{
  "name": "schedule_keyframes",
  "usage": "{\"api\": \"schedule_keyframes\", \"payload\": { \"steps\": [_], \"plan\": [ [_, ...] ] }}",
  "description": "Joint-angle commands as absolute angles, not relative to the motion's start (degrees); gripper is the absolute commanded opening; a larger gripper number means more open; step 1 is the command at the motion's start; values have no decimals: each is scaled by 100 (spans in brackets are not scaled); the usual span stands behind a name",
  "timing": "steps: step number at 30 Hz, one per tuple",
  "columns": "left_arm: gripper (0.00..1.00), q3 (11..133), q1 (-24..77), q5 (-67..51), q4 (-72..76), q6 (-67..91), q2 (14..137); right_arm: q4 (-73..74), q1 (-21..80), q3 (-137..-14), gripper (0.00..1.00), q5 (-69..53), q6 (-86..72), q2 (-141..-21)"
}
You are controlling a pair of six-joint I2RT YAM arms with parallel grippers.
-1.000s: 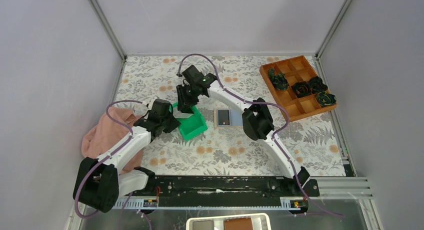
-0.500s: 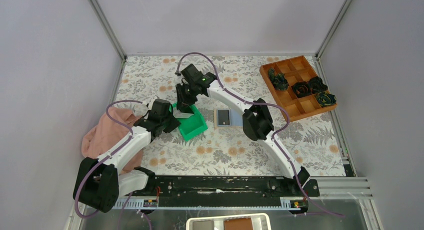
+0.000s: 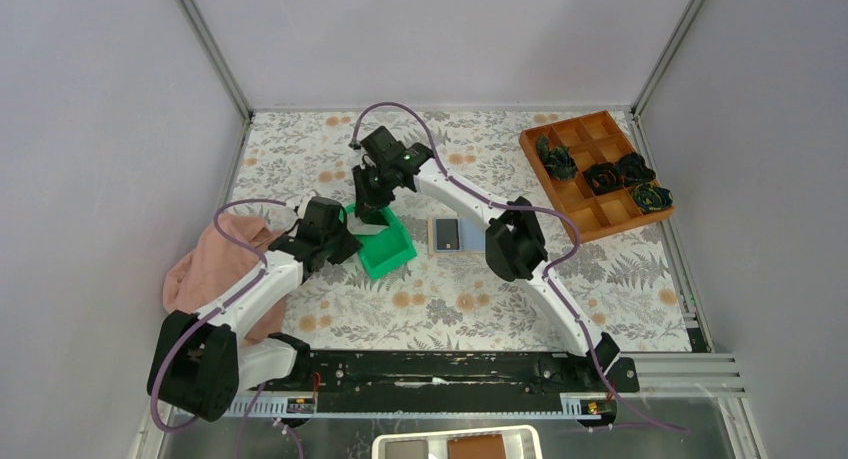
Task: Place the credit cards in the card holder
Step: Pick up the credit card from the storage box.
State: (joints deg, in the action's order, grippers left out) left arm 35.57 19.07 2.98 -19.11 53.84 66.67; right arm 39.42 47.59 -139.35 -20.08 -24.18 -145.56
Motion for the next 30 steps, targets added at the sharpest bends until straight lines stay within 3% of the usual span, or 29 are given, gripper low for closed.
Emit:
{"api": "schedule_keyframes", "payload": {
  "steps": [1,13,30],
  "plan": [
    [0,3684,1896,47,-1457,5374,6747,4270,4831,-14237,14,-1755,-2197,-14391],
    [0,3707,1898,30,-1362,5427,6838,4687,4826,-14203,3,-510,-1473,-14074],
    [0,3660,1898,63,-1345,5454,6745,4942,4843,-13985,3,402,-884,-13995]
  ]
}}
